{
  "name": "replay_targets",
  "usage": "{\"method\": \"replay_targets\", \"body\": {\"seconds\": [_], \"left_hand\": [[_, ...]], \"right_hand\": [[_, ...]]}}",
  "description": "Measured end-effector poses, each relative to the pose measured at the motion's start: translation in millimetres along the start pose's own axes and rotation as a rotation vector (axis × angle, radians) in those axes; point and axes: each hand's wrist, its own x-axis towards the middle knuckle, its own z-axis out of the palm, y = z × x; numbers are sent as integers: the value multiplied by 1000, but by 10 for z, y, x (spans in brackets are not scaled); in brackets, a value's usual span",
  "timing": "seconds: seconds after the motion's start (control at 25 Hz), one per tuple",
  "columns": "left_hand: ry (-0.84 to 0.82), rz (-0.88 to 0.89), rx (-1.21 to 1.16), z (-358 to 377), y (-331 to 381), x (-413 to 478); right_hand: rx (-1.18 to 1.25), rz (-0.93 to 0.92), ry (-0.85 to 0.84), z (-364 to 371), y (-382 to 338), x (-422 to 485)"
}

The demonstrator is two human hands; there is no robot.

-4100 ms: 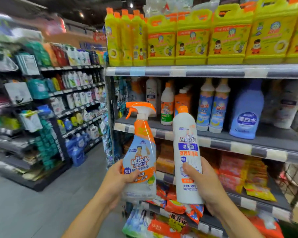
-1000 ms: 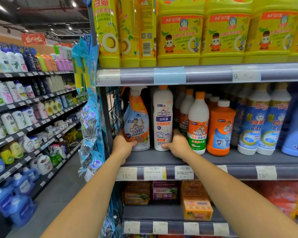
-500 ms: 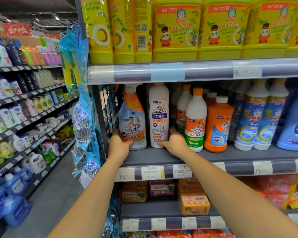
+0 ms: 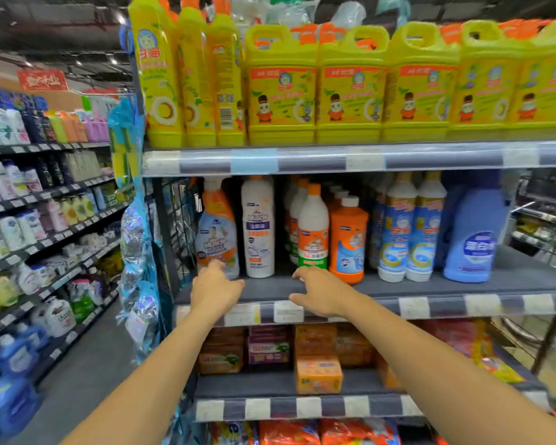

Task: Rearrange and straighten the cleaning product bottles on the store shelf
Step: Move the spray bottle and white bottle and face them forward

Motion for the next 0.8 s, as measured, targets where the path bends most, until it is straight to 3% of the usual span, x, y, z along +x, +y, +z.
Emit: {"method": "replay_targets", "body": {"seconds": [0.12,0.28,0.48,0.8], "left_hand": [[-98,270,280,166,354,-468],[-244,477,536,490,923,-1180],[-365,565,513,854,1468,-1884],[-429,590,380,1101,2106,-2501]], "right_hand": [[-95,27,-18,-195,270,-546],[-175,137,-88,-478,760,-1374],[-195,233,-115,-775,1251,-2250],[-211,327,-116,-1222,1684,-3005]]}}
